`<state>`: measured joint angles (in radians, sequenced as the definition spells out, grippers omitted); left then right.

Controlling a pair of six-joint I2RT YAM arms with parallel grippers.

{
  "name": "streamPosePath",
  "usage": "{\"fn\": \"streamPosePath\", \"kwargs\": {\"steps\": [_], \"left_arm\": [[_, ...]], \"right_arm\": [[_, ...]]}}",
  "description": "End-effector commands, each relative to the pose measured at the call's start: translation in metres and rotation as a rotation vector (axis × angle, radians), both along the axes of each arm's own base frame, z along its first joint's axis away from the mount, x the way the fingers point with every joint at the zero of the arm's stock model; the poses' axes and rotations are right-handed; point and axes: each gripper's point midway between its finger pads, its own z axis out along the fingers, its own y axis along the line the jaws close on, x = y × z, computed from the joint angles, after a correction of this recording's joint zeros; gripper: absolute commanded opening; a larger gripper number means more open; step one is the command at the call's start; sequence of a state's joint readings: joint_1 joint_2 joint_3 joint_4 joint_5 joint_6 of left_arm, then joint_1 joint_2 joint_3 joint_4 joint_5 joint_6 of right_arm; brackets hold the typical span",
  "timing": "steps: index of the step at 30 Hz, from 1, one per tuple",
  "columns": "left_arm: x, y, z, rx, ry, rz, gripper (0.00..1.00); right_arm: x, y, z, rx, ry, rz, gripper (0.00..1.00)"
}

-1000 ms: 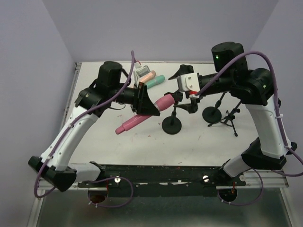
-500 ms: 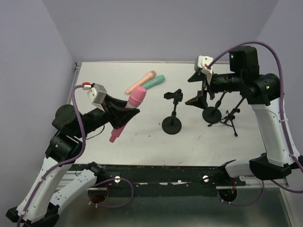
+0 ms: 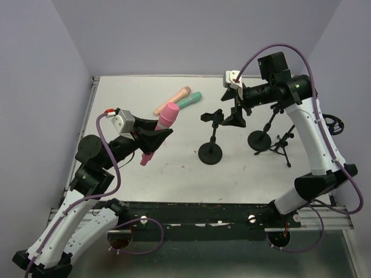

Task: Attach the microphones to the stand

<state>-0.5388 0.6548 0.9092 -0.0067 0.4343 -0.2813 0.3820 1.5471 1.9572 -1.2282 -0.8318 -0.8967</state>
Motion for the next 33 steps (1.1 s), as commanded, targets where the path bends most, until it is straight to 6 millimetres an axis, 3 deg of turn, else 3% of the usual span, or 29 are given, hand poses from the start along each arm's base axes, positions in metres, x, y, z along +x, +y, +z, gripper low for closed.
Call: {"fn": "streamPosePath", "kwargs": {"steps": [1, 5, 13, 23, 33], "left_arm": [[-0.005, 0.005, 0.010, -0.077, -0.099, 0.014, 0.00], [-0.010, 0.005, 0.007, -0.066, -0.124, -0.003, 0.00], [-0.007, 0.006, 0.006, -0.108, -0.160, 0.012, 0.00], [0.017, -0.010, 0.028, -0.207, -0.184, -0.009, 0.00], [0.046, -0.039, 0.044, -0.299, -0.180, -0.091, 0.00]], "right_arm": [[-0.002, 0.002, -0.012, -0.005, 0.009, 0.106, 1.00], [0.014, 0.002, -0.022, -0.023, 0.041, 0.071, 1.00], [0.003, 0.010, -0.045, 0.019, 0.159, 0.108, 0.97], [-0.001, 0.012, -0.046, 0.037, 0.171, 0.126, 0.83], [-0.001, 0.009, -0.054, 0.017, 0.159, 0.111, 0.84]]}}
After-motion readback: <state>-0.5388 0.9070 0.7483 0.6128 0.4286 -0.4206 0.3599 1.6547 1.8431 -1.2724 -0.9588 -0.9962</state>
